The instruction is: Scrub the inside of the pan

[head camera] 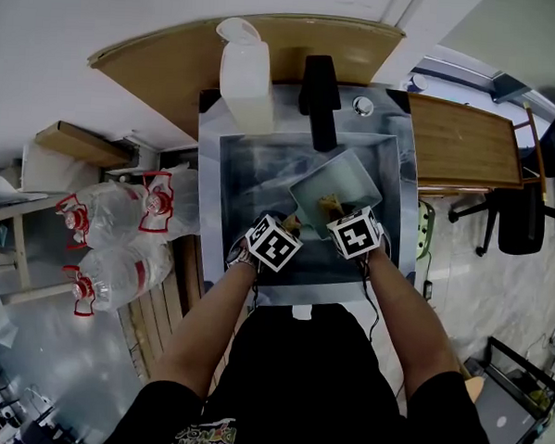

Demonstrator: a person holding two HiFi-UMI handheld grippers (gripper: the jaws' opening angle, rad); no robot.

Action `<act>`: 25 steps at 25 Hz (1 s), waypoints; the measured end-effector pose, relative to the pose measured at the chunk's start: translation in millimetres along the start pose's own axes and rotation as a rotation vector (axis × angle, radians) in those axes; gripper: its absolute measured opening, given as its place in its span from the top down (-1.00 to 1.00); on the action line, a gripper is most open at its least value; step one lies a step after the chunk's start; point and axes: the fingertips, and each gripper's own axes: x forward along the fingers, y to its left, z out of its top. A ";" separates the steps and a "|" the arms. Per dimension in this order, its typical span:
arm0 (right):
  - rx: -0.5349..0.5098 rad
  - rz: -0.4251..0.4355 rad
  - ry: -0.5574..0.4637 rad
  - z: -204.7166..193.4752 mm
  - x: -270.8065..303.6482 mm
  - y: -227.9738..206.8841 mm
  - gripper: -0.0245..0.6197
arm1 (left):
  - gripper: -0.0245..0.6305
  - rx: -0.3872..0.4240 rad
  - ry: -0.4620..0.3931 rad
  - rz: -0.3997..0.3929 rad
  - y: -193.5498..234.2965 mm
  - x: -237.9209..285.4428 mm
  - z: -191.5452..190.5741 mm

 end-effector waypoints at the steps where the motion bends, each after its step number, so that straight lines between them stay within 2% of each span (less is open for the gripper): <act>1: -0.006 0.006 -0.002 0.6 0.2 4.5 0.62 | 0.40 0.000 -0.001 0.001 0.2 0.3 0.2; 8: -0.025 0.072 -0.010 1.1 4.7 42.8 0.62 | 0.40 -0.017 0.001 -0.001 -0.2 0.6 -0.9; 18: -0.029 0.068 -0.005 1.1 5.9 42.0 0.62 | 0.40 -0.009 0.005 -0.006 -1.4 0.8 -2.0; 25: 0.017 0.124 -0.038 5.0 2.2 41.6 0.62 | 0.40 0.009 0.005 -0.005 -2.0 0.5 -1.3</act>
